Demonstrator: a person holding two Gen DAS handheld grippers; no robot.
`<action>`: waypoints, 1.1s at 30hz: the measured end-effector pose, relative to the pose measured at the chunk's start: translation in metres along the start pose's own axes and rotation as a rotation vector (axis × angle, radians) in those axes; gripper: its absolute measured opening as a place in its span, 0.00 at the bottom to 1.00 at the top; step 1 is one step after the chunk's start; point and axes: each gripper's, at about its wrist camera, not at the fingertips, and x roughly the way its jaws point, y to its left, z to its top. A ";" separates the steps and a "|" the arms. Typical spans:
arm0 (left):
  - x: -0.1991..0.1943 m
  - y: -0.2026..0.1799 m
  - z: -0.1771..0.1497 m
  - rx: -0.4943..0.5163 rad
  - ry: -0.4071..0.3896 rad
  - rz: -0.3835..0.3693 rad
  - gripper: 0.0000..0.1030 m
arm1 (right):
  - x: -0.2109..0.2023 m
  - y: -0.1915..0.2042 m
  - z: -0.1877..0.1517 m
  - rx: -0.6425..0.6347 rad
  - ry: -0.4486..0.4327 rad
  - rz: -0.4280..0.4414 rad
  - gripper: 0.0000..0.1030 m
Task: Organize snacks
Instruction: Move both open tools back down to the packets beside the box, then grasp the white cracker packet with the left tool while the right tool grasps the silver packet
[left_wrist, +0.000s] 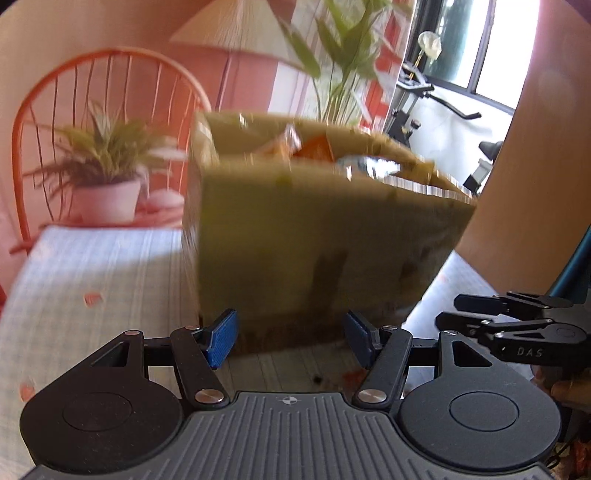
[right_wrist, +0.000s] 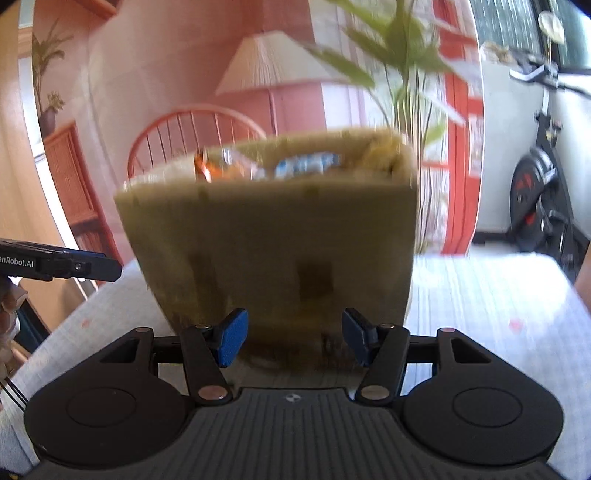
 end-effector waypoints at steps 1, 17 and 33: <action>0.002 -0.002 -0.006 0.002 0.005 0.005 0.64 | 0.003 0.001 -0.006 -0.003 0.017 0.004 0.58; 0.026 -0.004 -0.055 -0.051 0.054 0.022 0.64 | 0.055 0.024 -0.067 -0.095 0.260 -0.005 0.69; 0.029 -0.008 -0.070 -0.058 0.085 0.001 0.64 | 0.058 0.021 -0.076 -0.112 0.254 0.025 0.52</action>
